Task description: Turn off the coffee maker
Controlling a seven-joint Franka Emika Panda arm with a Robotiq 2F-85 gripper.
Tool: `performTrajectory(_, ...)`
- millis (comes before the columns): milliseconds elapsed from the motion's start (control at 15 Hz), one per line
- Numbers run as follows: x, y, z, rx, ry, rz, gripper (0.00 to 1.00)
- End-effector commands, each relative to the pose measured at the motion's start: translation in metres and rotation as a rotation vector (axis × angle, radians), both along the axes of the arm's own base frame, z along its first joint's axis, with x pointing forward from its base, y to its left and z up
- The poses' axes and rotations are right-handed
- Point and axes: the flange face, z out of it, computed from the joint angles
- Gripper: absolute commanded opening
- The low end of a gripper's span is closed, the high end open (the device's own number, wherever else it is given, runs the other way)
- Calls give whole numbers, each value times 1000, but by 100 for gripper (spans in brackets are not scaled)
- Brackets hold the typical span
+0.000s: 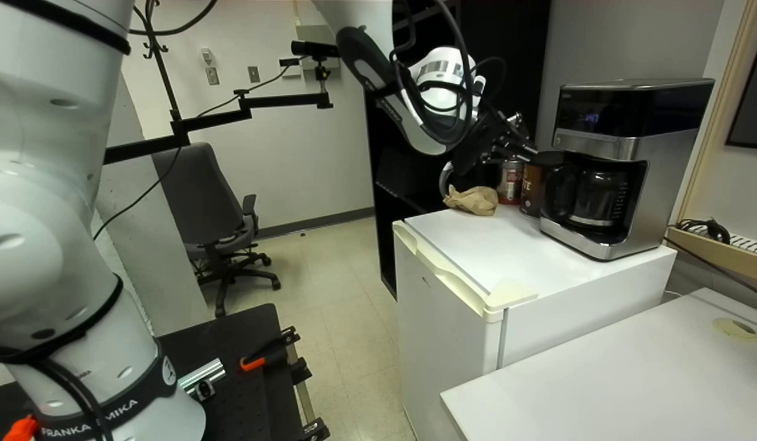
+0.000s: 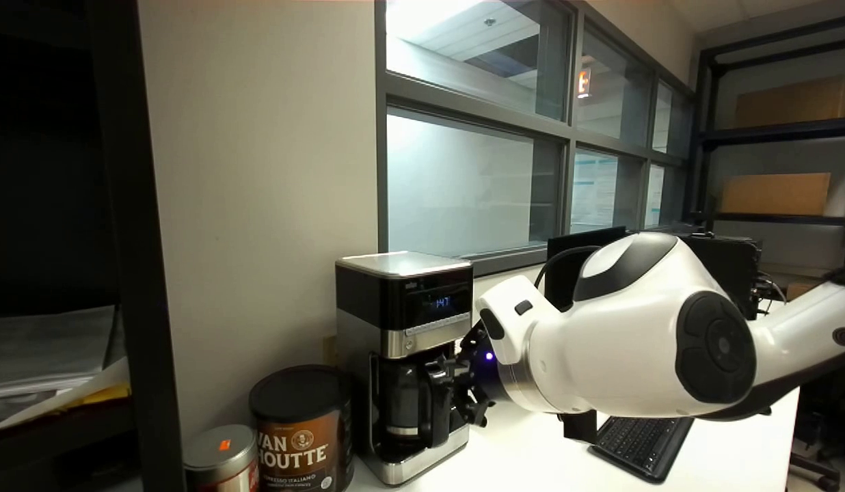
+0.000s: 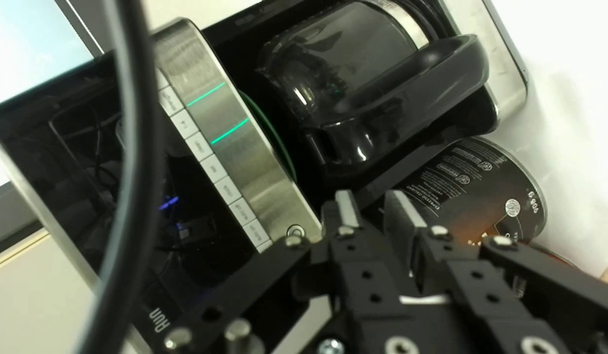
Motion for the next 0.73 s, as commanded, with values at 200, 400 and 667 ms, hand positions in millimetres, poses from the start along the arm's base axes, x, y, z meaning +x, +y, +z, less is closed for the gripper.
performTrajectory(200, -17, -4, 7, 35, 11, 13, 78)
performTrajectory(400, -6, -1, 0, 11, 7, 0, 75)
performTrajectory(667, -6, -1, -1, 11, 9, 0, 86)
